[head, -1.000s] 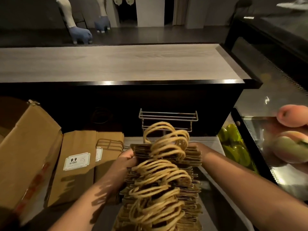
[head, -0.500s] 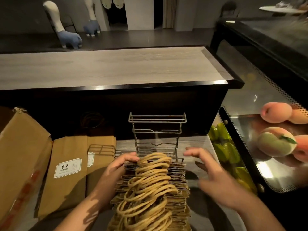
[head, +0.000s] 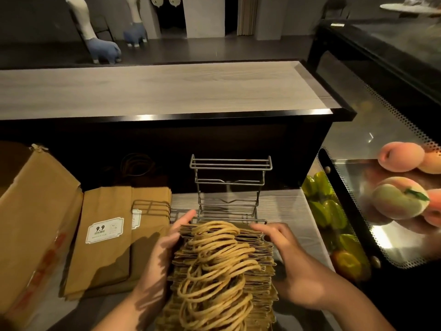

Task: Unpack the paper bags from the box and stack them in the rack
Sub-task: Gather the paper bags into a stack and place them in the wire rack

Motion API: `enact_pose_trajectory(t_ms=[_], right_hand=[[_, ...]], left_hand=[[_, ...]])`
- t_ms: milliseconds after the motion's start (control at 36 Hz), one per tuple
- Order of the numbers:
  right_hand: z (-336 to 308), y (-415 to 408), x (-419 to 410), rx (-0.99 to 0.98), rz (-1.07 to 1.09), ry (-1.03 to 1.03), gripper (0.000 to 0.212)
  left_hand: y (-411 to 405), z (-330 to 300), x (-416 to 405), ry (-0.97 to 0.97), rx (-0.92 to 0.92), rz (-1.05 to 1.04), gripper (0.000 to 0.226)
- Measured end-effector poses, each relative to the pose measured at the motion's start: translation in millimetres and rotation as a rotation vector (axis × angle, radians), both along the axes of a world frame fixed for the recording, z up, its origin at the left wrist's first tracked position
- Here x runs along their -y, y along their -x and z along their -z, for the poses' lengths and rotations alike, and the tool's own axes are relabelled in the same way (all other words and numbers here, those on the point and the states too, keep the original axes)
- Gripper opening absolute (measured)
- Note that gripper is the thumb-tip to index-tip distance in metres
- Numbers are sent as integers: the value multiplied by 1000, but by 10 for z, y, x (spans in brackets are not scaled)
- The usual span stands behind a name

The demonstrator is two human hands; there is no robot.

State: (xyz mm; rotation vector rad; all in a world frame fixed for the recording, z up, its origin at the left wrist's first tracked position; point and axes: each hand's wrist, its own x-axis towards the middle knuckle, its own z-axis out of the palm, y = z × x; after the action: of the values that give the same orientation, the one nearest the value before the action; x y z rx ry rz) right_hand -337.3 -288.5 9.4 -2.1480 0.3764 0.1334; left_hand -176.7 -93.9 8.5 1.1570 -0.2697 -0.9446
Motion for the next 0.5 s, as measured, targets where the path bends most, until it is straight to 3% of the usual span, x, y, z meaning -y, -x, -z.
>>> enact_pose_trajectory(t_ms=[222,361,500], right_hand=[[49,-15,-42,-30,55,-58,88],[-98,40,-1,-79,43,-112,86],[-434,37,12,-6,82,-82,69]], left_hand=[[64,-49,35,-14,-53,-1,101],[42,9,-33,-58,31,-21,75],[38,-44,-123,-111,177,-6,51]])
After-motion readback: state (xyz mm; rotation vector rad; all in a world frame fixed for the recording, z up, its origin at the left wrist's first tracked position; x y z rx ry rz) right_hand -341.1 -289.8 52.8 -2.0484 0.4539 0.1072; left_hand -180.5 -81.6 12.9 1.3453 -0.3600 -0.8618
